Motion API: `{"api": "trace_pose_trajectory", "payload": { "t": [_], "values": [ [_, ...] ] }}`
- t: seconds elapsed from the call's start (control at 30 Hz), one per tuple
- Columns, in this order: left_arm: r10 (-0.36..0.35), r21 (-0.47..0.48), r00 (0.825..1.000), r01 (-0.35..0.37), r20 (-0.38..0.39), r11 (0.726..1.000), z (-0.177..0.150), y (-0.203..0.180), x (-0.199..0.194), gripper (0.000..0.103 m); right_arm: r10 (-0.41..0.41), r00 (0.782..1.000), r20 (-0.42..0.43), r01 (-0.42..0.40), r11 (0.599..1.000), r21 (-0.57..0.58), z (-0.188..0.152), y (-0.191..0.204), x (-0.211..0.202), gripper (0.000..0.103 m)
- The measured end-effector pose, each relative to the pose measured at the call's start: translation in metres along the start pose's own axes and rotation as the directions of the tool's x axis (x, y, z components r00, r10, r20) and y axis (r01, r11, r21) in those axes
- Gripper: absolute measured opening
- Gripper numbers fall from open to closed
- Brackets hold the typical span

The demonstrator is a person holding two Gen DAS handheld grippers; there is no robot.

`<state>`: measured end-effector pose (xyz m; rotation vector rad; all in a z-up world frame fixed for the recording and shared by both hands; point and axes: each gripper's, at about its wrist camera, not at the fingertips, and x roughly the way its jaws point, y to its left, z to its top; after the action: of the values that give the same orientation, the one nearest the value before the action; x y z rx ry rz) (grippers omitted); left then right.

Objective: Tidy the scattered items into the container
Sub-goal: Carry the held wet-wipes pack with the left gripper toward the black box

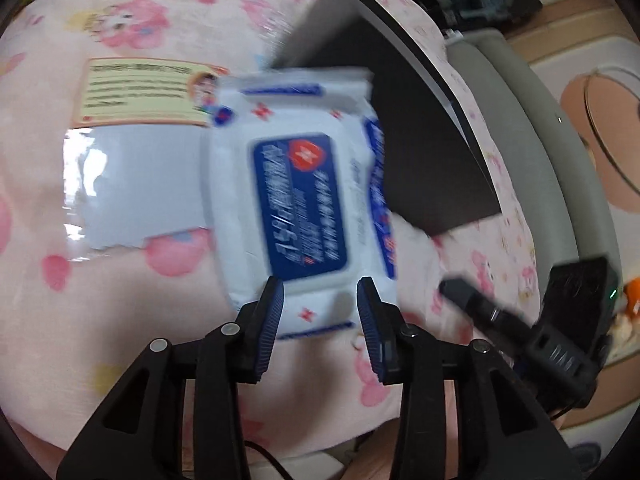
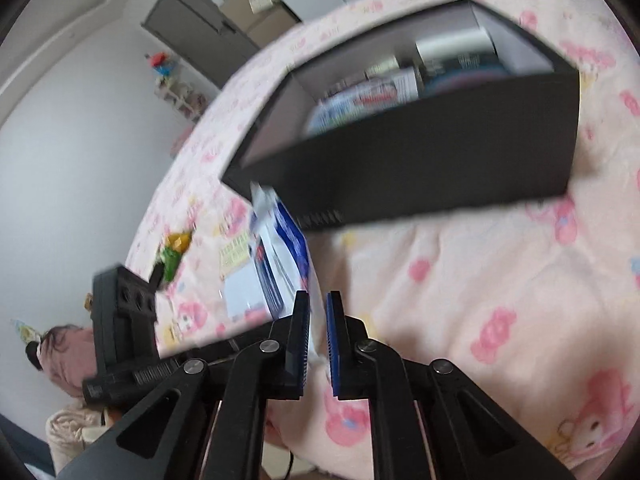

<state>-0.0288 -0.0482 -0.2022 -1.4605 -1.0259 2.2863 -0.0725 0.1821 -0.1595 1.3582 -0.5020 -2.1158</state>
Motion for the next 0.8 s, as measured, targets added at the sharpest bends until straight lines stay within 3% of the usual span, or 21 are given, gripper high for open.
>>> {"api": "trace_pose_trajectory", "payload": {
  "t": [0.13,0.23,0.27,0.33,0.43,0.5,0.67,0.73,0.8],
  "values": [
    [-0.012,-0.097,1.0,0.015,0.028,0.995,0.0,0.025,-0.005,0.045,0.038,0.995,-0.089,-0.038,0.999,0.007,-0.017,-0.001,0.021,0.013],
    [-0.03,-0.16,1.0,0.031,0.006,0.987,0.0,0.04,0.009,0.05,0.04,0.994,-0.1,-0.041,0.999,-0.009,-0.023,0.003,0.035,0.04],
    [-0.035,-0.163,0.999,0.034,-0.003,0.986,-0.001,0.04,0.014,0.051,0.04,0.995,-0.092,-0.041,0.999,-0.013,-0.023,0.004,0.038,0.045],
    [-0.043,-0.147,0.999,0.041,-0.014,0.988,-0.001,0.034,0.02,0.051,0.039,0.994,-0.099,-0.039,0.999,0.001,-0.025,-0.001,0.046,0.045],
    [-0.013,-0.082,1.0,0.011,-0.025,0.997,-0.003,0.012,0.021,0.05,0.023,0.995,-0.096,-0.023,1.0,-0.003,-0.028,-0.002,0.048,0.03],
    [-0.007,-0.052,0.999,0.005,-0.036,0.999,-0.006,-0.001,0.021,0.049,0.01,0.997,-0.082,-0.011,1.0,-0.011,-0.03,-0.001,0.045,0.027],
    [-0.107,-0.018,0.988,0.106,-0.111,0.994,-0.02,-0.028,0.03,0.044,-0.021,0.996,0.092,0.018,0.999,0.029,-0.012,-0.003,0.004,0.027],
    [-0.095,0.024,0.988,0.099,-0.121,0.995,-0.023,-0.04,0.035,0.044,-0.039,0.988,0.147,0.03,0.998,0.059,-0.006,-0.008,-0.01,0.028],
    [-0.084,0.047,0.988,0.091,-0.132,0.995,-0.024,-0.045,0.038,0.044,-0.075,0.986,0.152,0.063,0.995,0.083,-0.004,-0.016,-0.015,0.028]
  ]
}}
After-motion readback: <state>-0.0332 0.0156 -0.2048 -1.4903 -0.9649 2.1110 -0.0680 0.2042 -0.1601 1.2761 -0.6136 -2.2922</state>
